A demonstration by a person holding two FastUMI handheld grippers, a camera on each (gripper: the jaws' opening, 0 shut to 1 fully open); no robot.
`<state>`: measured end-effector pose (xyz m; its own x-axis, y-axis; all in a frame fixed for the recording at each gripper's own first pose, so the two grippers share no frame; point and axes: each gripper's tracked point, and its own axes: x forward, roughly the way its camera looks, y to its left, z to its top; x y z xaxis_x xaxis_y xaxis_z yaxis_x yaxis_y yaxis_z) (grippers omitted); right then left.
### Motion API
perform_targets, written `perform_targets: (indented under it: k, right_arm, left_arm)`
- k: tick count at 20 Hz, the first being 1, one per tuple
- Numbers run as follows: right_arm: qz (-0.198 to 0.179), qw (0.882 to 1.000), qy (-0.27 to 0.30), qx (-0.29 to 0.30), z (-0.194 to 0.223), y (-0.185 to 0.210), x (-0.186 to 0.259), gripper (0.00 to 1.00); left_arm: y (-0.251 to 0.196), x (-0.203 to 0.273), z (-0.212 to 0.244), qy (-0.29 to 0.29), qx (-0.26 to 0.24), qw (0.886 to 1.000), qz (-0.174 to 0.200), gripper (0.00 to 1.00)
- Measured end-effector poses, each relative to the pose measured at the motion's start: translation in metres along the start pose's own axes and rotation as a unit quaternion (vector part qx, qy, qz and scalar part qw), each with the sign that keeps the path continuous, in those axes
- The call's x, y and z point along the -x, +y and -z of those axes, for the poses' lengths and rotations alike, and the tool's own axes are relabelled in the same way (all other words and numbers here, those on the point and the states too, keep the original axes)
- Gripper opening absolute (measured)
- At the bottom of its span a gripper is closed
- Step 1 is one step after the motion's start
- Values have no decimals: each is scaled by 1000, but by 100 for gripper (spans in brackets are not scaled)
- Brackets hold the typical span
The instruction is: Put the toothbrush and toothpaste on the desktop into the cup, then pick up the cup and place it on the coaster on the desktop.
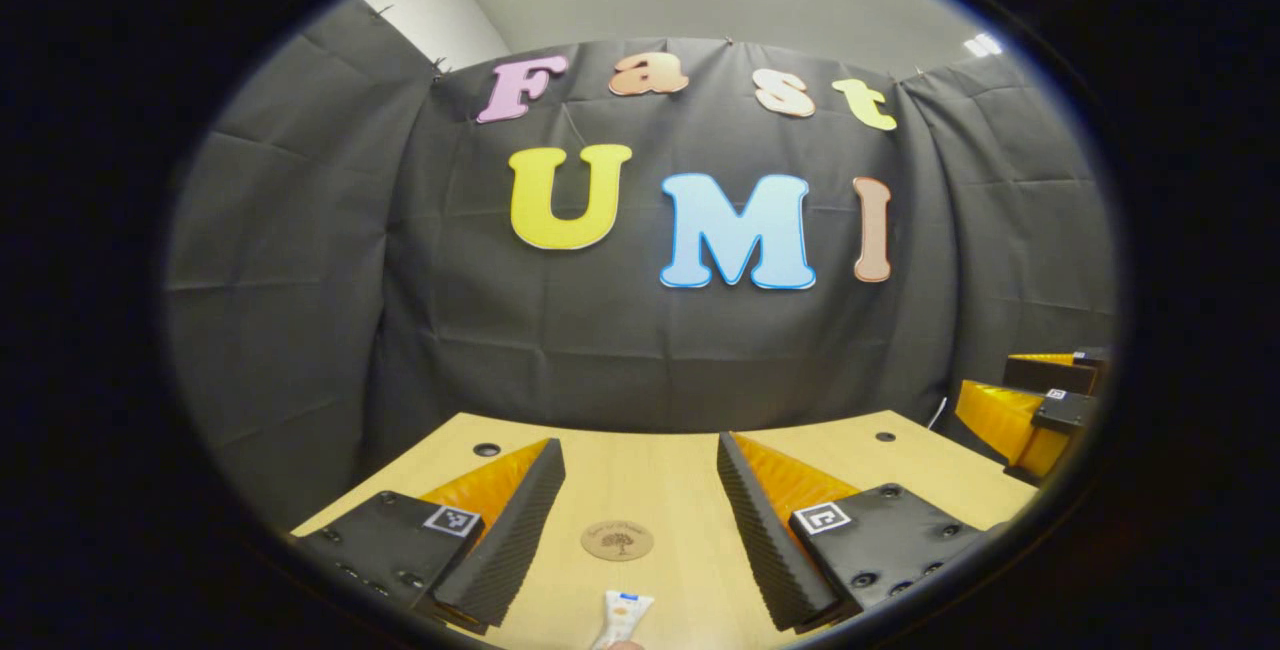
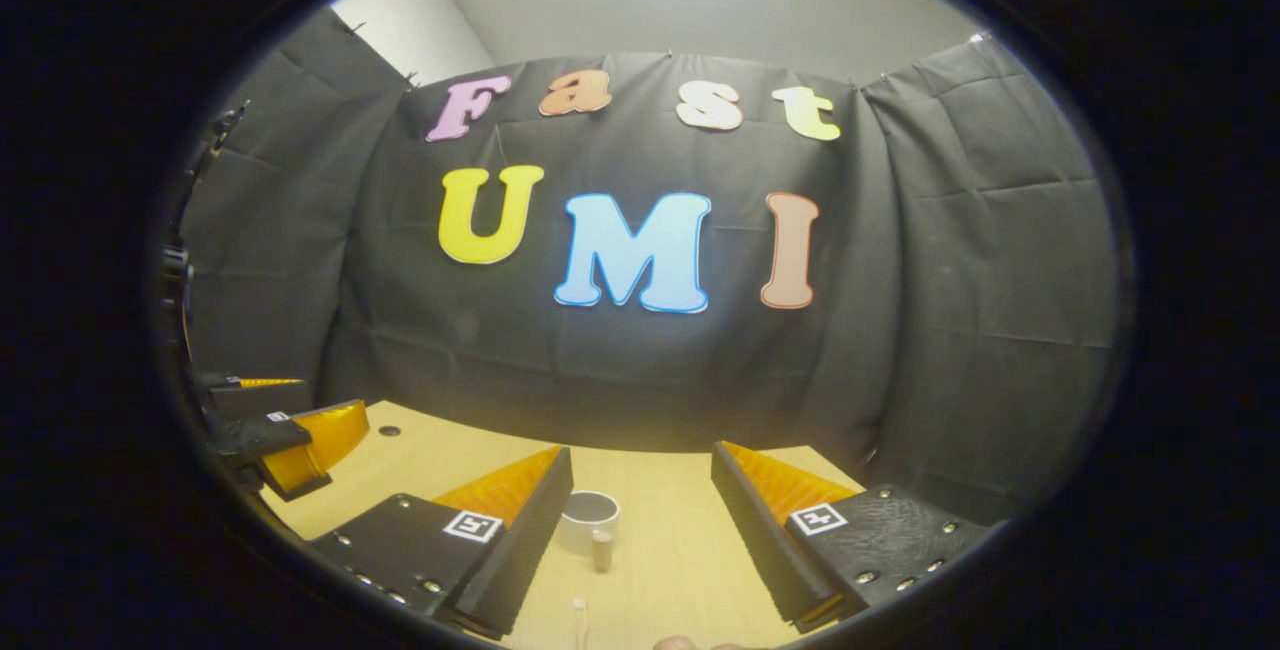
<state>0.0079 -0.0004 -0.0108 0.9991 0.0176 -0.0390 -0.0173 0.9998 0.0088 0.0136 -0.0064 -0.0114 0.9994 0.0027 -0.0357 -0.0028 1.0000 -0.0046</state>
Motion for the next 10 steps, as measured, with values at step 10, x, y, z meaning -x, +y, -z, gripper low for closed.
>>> perform_targets:
  k: [10]
  right_arm:
    - [-14, 998, 53, -14, 29, 6, -11, 89]
  left_arm:
    - [5, -13, 25, 45, -18, 999, 0, 98]
